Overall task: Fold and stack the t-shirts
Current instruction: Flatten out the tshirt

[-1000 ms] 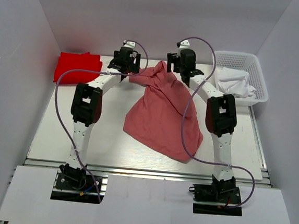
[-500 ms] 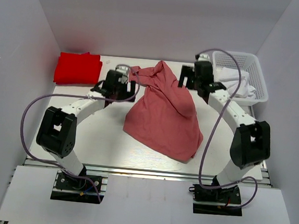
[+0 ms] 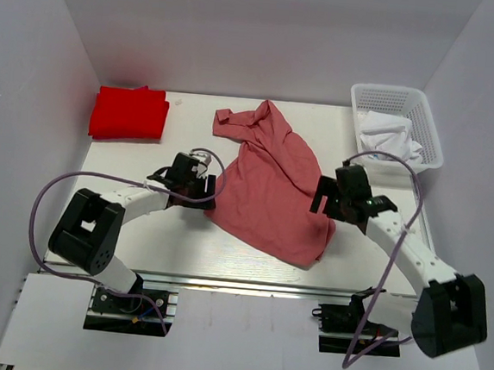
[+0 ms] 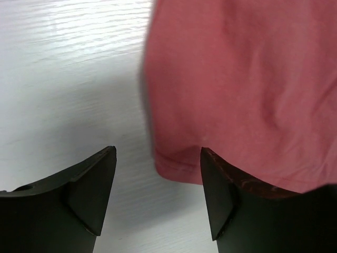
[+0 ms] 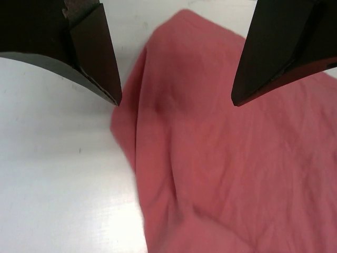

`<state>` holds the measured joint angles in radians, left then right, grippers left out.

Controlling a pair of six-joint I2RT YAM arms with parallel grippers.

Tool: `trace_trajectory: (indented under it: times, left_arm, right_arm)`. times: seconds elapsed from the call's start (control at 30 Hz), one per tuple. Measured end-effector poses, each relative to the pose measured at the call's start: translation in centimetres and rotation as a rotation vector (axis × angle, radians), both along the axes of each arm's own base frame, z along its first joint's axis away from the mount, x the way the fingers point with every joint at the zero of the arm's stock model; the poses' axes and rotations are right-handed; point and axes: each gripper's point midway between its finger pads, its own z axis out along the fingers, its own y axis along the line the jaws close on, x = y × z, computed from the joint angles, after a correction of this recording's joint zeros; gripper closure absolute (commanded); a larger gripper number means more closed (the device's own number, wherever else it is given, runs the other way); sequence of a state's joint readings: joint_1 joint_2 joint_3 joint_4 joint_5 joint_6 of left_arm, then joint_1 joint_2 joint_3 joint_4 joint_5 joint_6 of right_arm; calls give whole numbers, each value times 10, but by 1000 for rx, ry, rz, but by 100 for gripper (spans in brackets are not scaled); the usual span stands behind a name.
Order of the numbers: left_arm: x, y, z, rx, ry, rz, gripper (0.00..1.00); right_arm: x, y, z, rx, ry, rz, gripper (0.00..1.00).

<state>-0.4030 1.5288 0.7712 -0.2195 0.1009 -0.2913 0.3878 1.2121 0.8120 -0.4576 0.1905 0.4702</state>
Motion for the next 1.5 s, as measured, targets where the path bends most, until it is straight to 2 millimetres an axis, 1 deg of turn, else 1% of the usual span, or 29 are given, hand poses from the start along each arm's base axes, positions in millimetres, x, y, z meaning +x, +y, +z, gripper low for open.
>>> trace_trajectory:
  times: [0.13, 0.17, 0.27, 0.3, 0.33, 0.37, 0.47, 0.53, 0.63, 0.67, 0.77, 0.8, 0.87, 0.9, 0.93, 0.97, 1.0, 1.07, 1.13, 1.2, 1.27, 1.3, 1.37, 1.4, 1.5]
  left_arm:
    - [-5, -13, -2, -18, 4, -41, 35]
    - [-7, -16, -3, -17, 7, -51, 40]
    - [-12, -21, -9, -5, 22, -73, 56]
    - [-13, -22, -10, -3, 21, -73, 73]
    - [-13, -23, -11, -2, 23, -71, 84]
    - [-14, -23, -12, 4, 27, -69, 100]
    - [-11, -25, -13, 9, 15, -61, 100]
    - [-10, -25, -13, 12, 8, -47, 100]
    - [-7, -23, -8, 12, -13, -24, 100]
    - [-6, -22, -5, 10, -26, -17, 100]
    - [-2, -23, 9, -9, -73, -11, 100]
    - [-1, -23, 13, -16, -86, -11, 100]
    - [2, -25, 18, -27, -104, -12, 100]
    - [3, -26, 19, -32, -111, -13, 100]
    - [3, -26, 19, -35, -113, -14, 100]
    - [2, -26, 18, -35, -110, -15, 100]
    - [1, -26, 17, -34, -108, -16, 100]
    - [-1, -25, 15, -32, -103, -16, 100]
    - [-2, -25, 16, -35, -105, -18, 100]
    - [0, -26, 25, -49, -128, -20, 100]
    - [3, -28, 43, -75, -179, -24, 100]
    - [5, -29, 56, -94, -218, -24, 100]
    - [11, -32, 85, -133, -300, -27, 100]
    - [14, -33, 102, -153, -347, -29, 100]
    - [24, -35, 163, -203, -509, -33, 100]
  right_arm:
    - [-39, -10, -17, 19, 77, -26, 14]
    - [-49, -12, -23, 20, 103, -37, 17]
    - [-75, -21, -36, 25, 183, -105, 19]
    - [-83, -24, -40, 24, 210, -129, 19]
    - [-90, -27, -44, 21, 237, -153, 19]
    - [-96, -28, -47, 18, 263, -173, 19]
    - [-110, -33, -57, 3, 331, -210, 19]
    - [-115, -32, -61, 2, 361, -209, 21]
    - [-118, -24, -67, 36, 377, -167, 25]
    - [-118, -20, -70, 57, 375, -148, 25]
    - [-116, -10, -78, 98, 367, -96, 31]
    - [-115, -8, -80, 106, 370, -83, 31]
    - [-108, -2, -79, 128, 344, -61, 41]
    - [-104, 1, -79, 139, 329, -50, 50]
    - [-101, 3, -80, 147, 321, -39, 80]
    - [-98, 5, -81, 150, 311, -25, 95]
    - [-95, 8, -83, 158, 310, -18, 100]
    - [-94, 11, -85, 164, 318, -9, 100]
    - [-91, 12, -82, 160, 308, 9, 100]
    - [-85, 12, -73, 152, 277, 26, 100]
    - [-70, 15, -51, 161, 195, 52, 100]
    - [-60, 17, -37, 166, 138, 59, 100]
    - [-39, 20, -1, 182, 8, 69, 100]
    - [-27, 21, 22, 192, -77, 67, 100]
    - [-2, 20, 83, 231, -305, 47, 100]
